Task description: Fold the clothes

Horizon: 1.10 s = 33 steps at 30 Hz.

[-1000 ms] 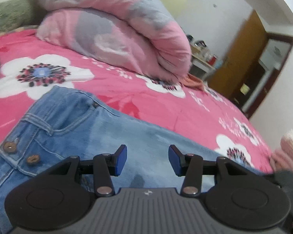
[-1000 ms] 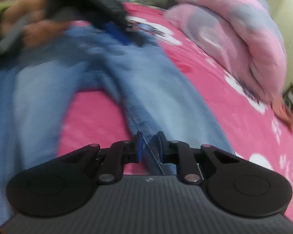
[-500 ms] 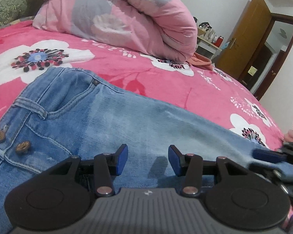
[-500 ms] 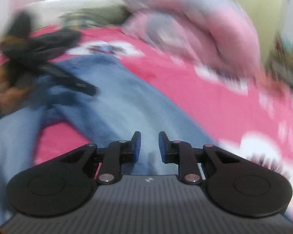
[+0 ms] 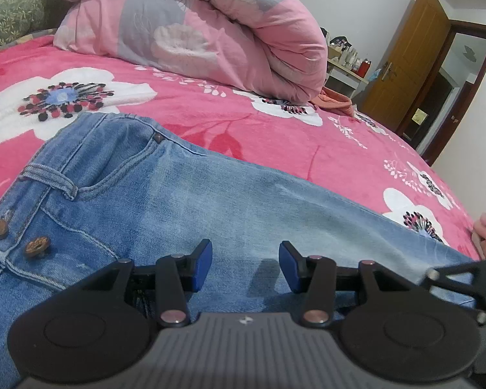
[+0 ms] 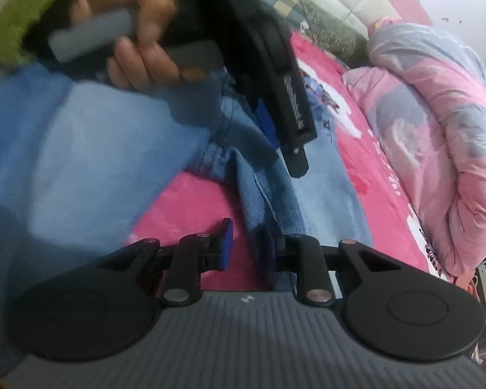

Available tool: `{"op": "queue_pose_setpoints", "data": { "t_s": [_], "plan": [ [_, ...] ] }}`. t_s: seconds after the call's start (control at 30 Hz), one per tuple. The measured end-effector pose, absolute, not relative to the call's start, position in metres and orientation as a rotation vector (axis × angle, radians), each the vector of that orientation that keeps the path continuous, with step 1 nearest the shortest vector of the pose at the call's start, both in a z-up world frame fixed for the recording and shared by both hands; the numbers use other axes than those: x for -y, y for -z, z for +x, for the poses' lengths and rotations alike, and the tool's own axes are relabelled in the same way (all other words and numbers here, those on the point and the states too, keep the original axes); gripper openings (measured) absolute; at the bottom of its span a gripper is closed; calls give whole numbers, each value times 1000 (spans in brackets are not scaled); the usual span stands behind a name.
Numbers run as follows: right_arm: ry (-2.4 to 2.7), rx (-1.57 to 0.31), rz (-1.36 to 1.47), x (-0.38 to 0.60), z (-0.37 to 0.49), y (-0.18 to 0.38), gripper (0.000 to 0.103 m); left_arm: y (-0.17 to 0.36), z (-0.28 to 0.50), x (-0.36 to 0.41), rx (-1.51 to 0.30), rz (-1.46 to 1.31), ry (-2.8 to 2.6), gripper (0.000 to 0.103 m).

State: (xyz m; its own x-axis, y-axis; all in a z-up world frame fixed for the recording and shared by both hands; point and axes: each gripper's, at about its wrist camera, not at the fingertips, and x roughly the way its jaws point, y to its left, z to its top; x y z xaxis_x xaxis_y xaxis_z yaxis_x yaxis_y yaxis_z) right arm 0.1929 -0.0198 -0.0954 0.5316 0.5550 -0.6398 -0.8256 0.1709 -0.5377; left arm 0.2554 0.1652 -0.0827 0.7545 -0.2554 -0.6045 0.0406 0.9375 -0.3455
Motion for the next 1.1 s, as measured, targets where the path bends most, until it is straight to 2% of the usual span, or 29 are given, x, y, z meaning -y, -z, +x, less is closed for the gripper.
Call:
{"op": "queue_pose_setpoints", "data": {
  "t_s": [0.1, 0.17, 0.2, 0.4, 0.53, 0.63, 0.87, 1.1],
  "plan": [
    [-996, -370, -935, 14, 207, 97, 16, 82, 255, -167, -699, -332, 166, 47],
    [-987, -408, -888, 12, 212, 94, 1, 82, 255, -168, -697, -345, 168, 47],
    [-996, -439, -848, 14, 212, 89, 0, 82, 255, -169, -696, -351, 167, 47],
    [-1092, -647, -484, 34, 230, 57, 0, 82, 255, -167, -694, -333, 161, 47],
    [-1112, -863, -210, 46, 263, 80, 0, 82, 254, -165, -693, -311, 156, 47],
    [-1096, -845, -217, 49, 253, 89, 1, 82, 254, -164, -690, -301, 156, 47],
    [-1031, -755, -410, 82, 178, 63, 13, 78, 250, -162, -667, -281, 151, 47],
    [-625, -732, -167, 187, 166, 45, 14, 63, 238, -144, -592, -222, 232, 47]
  ]
}}
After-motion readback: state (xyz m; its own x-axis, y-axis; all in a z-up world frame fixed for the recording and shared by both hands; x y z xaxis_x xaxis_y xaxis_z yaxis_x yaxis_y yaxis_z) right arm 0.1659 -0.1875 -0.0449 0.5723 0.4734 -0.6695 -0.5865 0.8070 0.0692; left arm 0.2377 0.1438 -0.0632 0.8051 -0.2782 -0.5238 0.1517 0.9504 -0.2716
